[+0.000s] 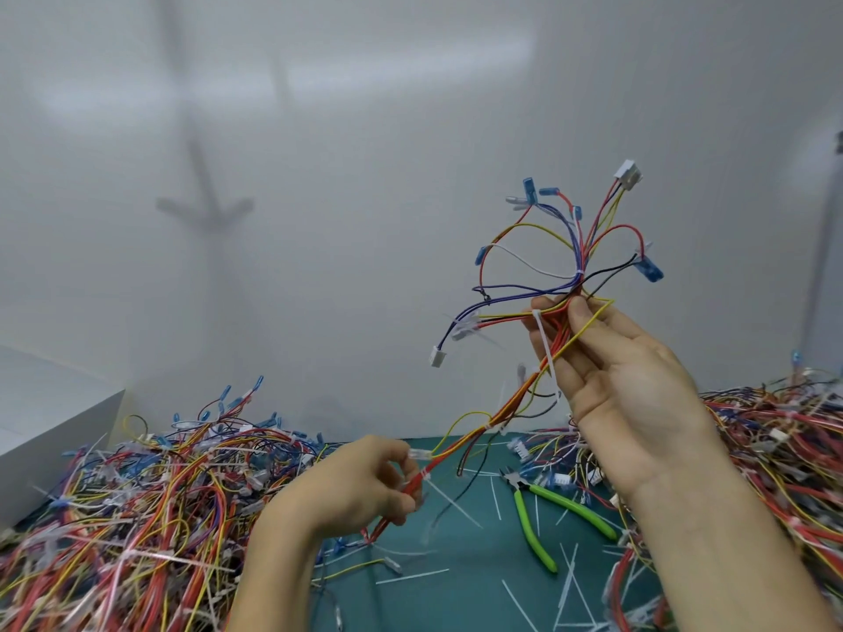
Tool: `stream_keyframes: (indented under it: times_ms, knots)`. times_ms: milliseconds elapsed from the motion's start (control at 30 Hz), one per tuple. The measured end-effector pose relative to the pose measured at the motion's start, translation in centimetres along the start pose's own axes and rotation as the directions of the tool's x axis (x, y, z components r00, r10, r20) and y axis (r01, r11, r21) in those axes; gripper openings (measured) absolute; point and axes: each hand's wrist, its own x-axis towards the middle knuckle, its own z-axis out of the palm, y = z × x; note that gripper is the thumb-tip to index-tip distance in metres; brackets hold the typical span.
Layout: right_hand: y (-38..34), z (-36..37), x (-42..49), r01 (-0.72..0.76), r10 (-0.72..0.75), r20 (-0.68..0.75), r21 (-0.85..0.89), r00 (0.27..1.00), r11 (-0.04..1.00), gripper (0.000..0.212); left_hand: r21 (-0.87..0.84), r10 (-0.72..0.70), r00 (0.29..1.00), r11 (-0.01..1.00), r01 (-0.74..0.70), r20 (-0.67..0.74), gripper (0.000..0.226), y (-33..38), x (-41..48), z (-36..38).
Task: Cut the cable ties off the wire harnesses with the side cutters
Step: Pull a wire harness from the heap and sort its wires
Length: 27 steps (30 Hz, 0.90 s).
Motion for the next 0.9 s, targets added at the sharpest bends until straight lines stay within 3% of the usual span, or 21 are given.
stream_keyframes:
  times_ms: [133, 233, 333, 533, 900]
  knots:
    - [0.2, 0.1, 0.0, -0.006, 0.006, -0.001, -0.002, 1.000, 1.000, 0.012, 0.042, -0.062, 0.995, 0.997, 0.065, -0.074, 0.011, -0.4, 0.2, 0.3]
    - [0.1, 0.1, 0.0, -0.001, 0.001, -0.007, -0.001, 1.000, 1.000, 0.011, -0.125, -0.069, 0.979, 0.991, 0.045, -0.192, 0.004, -0.5, 0.4, 0.3]
    - [-0.1, 0.0, 0.0, 0.008, -0.008, -0.021, 0.005, 1.000, 1.000, 0.010, -0.305, -0.055, 0.944, 0.951, -0.049, -0.324, 0.014, -0.4, 0.3, -0.1]
    - [-0.3, -0.2, 0.2, 0.006, -0.006, -0.032, -0.004, 0.999, 1.000, 0.012, -0.574, -0.049, 0.904, 0.786, -0.228, -0.426, 0.022, 0.9, -0.4, -0.8]
    - [-0.4, -0.5, 0.4, 0.004, -0.004, -0.033, 0.004, 0.999, 1.000, 0.011, -0.805, -0.004, 0.908, 0.465, -0.369, -0.418, 0.020, 1.9, -1.5, -1.5]
